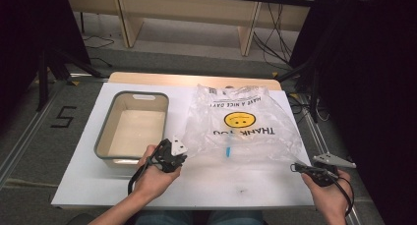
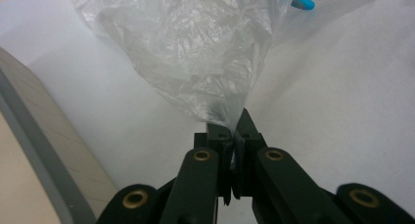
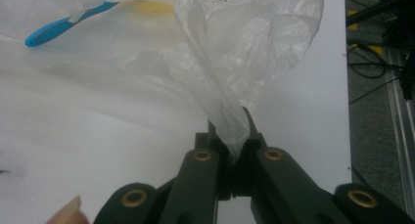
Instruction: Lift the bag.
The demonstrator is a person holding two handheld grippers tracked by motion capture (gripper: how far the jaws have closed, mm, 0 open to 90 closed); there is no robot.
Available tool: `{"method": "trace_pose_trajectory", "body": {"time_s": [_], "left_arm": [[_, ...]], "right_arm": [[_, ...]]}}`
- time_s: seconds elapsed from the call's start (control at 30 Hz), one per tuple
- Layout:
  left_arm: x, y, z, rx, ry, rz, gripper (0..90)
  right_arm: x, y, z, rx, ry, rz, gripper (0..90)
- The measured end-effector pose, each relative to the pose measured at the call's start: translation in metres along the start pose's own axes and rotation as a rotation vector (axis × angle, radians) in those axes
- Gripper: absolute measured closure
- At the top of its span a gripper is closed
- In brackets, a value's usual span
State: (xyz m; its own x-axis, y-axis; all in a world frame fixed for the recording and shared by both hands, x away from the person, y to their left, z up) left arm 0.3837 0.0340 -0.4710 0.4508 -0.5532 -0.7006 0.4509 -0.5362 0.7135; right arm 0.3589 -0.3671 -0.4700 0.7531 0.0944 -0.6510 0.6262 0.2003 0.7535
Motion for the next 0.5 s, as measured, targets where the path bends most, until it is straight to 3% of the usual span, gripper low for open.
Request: {"method": "trace_pose_trajectory", "body": {"time_s": [0.5], "left_arm": [[-0.016,0.01,-0.005,-0.013,0.02,0.063,89.0]], "right_arm": [[-0.017,0.023,0.003,0.018,-0.02,0.129,90.0]]}}
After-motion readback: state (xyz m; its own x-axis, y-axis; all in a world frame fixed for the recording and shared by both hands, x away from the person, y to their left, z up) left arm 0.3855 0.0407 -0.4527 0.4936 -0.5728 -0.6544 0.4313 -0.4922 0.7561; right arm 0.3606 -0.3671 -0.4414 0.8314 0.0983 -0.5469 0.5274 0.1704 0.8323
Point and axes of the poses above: each handheld gripper's, and its own axes: x roughly forward along the jaws, y roughly out of its top, z roughly to its right, the point moved 6 cm from there along x, roughly forward along the jaws, and after that the axes turned 9 degrees about -y, right-handed, at the moved point
